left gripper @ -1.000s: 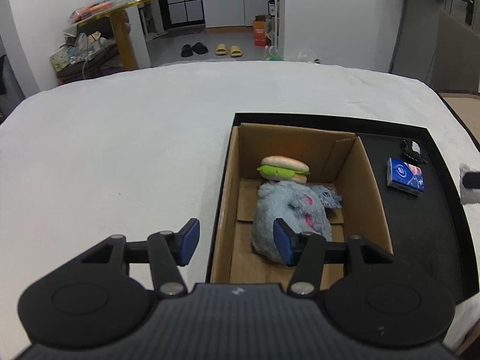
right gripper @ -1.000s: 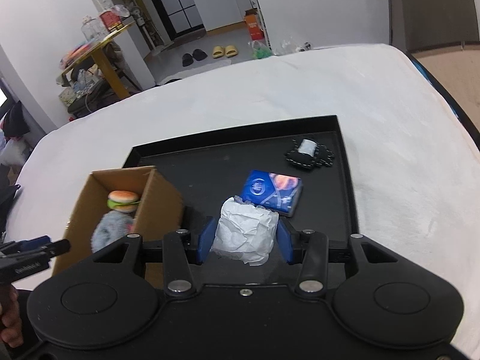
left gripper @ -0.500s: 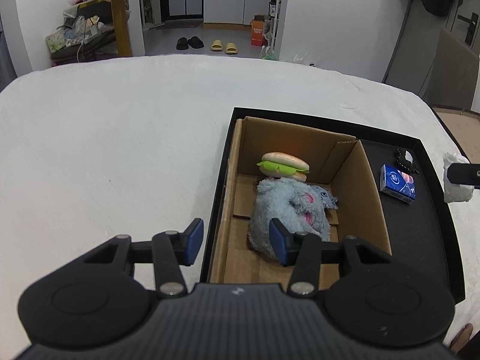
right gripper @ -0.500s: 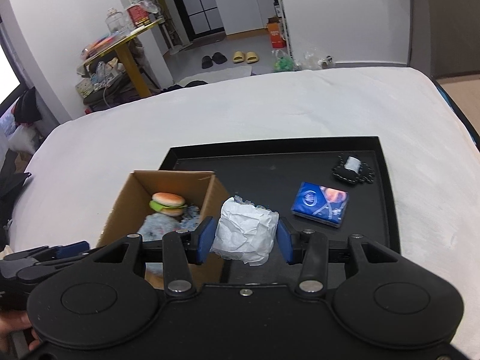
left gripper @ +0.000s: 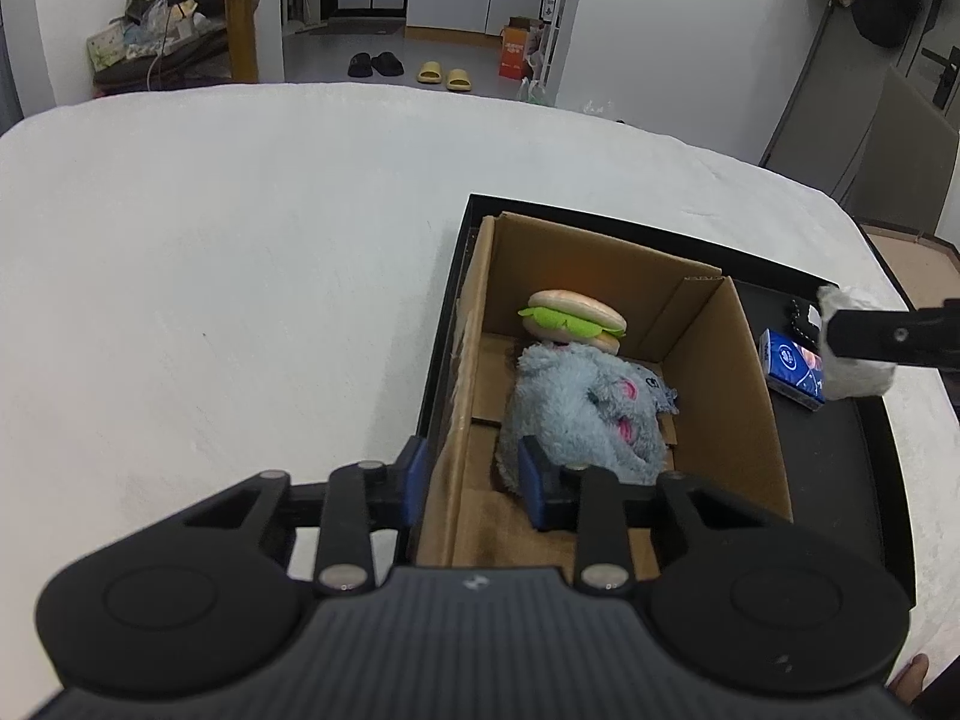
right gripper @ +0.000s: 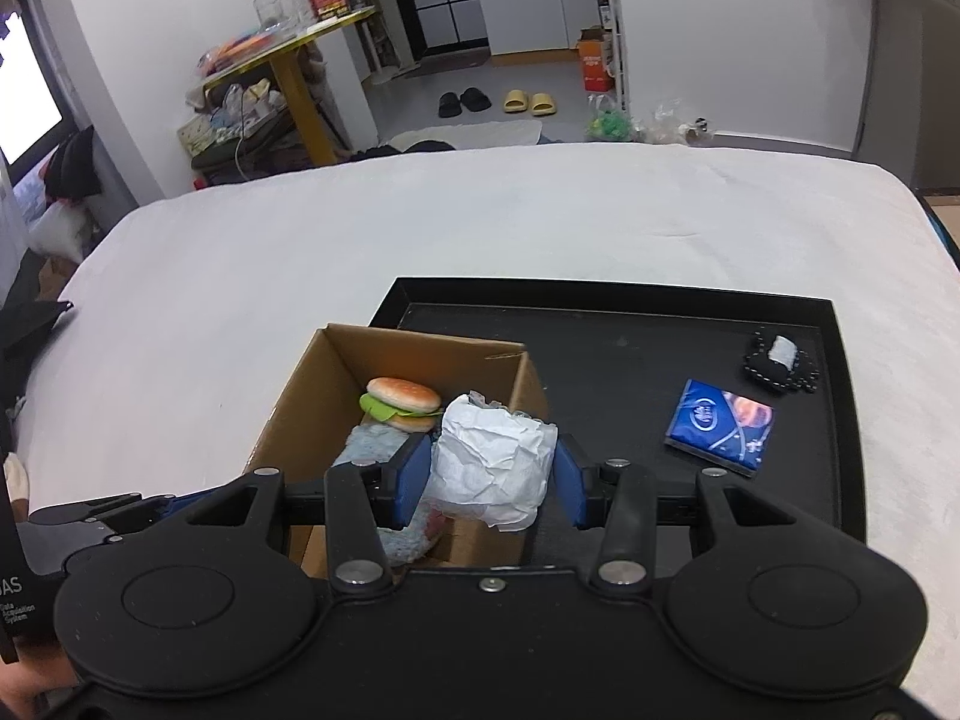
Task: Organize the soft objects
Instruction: 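Carry the white packet with the right gripper and release it into the box, then move the right gripper over the blue tissue pack and grasp it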
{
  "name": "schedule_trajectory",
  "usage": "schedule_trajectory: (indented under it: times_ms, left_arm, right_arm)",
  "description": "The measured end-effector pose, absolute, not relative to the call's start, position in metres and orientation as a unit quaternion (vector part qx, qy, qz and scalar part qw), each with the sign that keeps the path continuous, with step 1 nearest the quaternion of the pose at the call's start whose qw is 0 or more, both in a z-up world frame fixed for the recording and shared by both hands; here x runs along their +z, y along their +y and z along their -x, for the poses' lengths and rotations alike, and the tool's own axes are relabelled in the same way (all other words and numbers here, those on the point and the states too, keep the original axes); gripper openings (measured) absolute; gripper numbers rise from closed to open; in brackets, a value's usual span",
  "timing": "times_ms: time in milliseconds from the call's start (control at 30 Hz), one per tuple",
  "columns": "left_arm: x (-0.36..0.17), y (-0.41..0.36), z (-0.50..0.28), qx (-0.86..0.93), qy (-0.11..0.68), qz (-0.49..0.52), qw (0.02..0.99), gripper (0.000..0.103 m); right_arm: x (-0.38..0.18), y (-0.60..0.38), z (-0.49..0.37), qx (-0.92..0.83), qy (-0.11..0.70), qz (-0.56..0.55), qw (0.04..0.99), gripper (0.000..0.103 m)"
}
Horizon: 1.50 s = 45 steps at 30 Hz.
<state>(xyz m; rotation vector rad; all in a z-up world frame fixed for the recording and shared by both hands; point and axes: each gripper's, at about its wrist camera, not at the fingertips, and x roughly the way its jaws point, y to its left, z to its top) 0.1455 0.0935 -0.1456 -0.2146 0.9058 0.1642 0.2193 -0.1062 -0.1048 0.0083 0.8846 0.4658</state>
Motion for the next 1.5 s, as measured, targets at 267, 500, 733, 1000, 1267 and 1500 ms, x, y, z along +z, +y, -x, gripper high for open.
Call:
schedule_trajectory:
  times_ms: [267,500,733,1000,1267,1500]
  left_arm:
    - [-0.149,0.101,-0.146,0.082,0.432,0.122,0.890,0.012]
    - [-0.150,0.106,-0.146,0.083,0.430,0.132,0.889,0.009]
    - [-0.150,0.108,-0.145,0.081,0.430,0.139,0.889,0.009]
    - [-0.149,0.107,-0.145,0.082,0.432,0.133,0.888,0.010]
    - [-0.145,0.101,-0.144,0.087,0.429,0.118,0.891,0.012]
    - [-0.142,0.089,-0.147,0.105,0.433,0.079,0.892,0.021]
  right_arm:
    - [-0.111,-0.081,-0.227,0.233,0.432,0.013,0.871,0.044]
    - [-0.114,-0.064,-0.234,0.237,0.435,0.023,0.869,0.046]
    - [-0.126,-0.068,-0.235,0.222,0.448,0.026,0.865,0.051]
    - [-0.121,-0.091,-0.231,0.209,0.446,0.023,0.870,0.051]
    - [-0.126,-0.119,-0.231,0.200,0.449,0.022,0.871,0.051]
    - [-0.131,-0.151,-0.236,0.192,0.454,0.007,0.870,0.053]
